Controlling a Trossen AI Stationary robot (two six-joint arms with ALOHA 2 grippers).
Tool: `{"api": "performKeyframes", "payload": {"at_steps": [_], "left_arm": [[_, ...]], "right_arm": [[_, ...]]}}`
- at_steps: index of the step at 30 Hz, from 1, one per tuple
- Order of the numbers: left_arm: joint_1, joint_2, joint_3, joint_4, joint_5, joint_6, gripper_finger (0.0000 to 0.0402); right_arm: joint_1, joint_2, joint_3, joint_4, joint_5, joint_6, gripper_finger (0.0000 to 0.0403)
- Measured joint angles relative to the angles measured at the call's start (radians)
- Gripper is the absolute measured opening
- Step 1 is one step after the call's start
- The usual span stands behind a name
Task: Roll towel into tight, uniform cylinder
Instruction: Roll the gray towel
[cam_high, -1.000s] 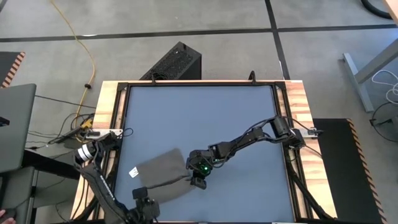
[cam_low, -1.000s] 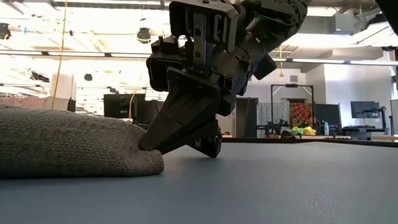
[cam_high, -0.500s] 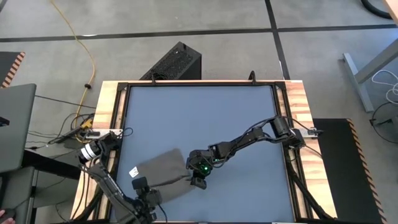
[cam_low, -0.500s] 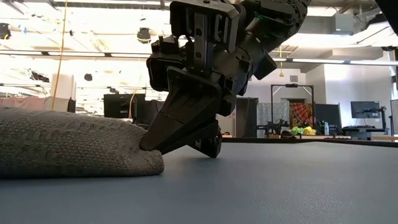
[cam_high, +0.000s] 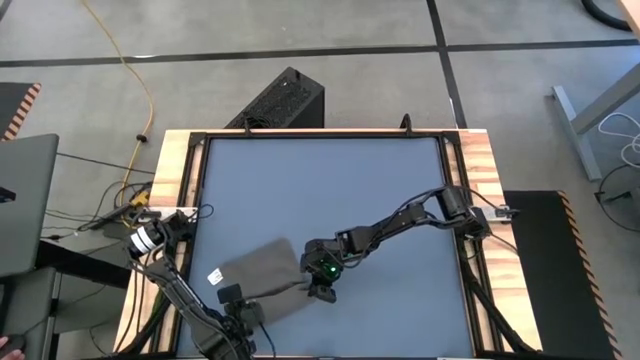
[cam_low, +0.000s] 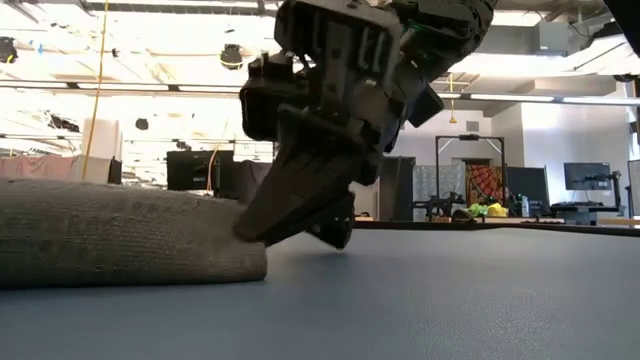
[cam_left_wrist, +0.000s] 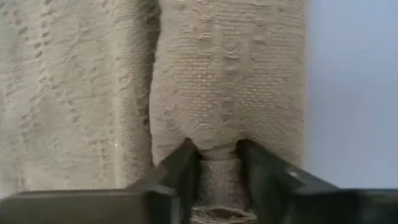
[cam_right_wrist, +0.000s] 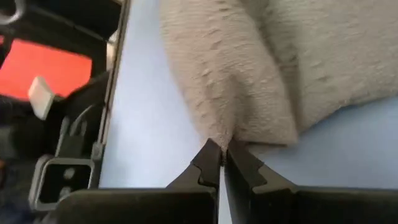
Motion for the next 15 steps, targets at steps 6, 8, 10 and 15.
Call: {"api": "performKeyframes", "payload": {"at_steps": [6, 8, 10, 15], "left_arm": [[0.000, 0.003, -0.001, -0.030, -0.023, -0.008, 0.0016], [0.000, 0.003, -0.001, -0.034, -0.027, -0.007, 0.0018], [-0.001, 0.003, -0.002, -0.034, -0.031, -0.002, 0.0018], [-0.001, 0.004, -0.002, -0.036, -0.038, -0.002, 0.0013]], "right_arm": [[-0.018, -0.048, 0.000, -0.035, -0.157, -0.096, 0.0049], [-0.033, -0.074, -0.002, -0.074, -0.178, -0.117, 0.0063], [-0.046, -0.093, 0.001, -0.073, -0.177, -0.153, 0.0077], [-0.059, -0.106, 0.001, -0.069, -0.100, -0.263, 0.0118]]}}
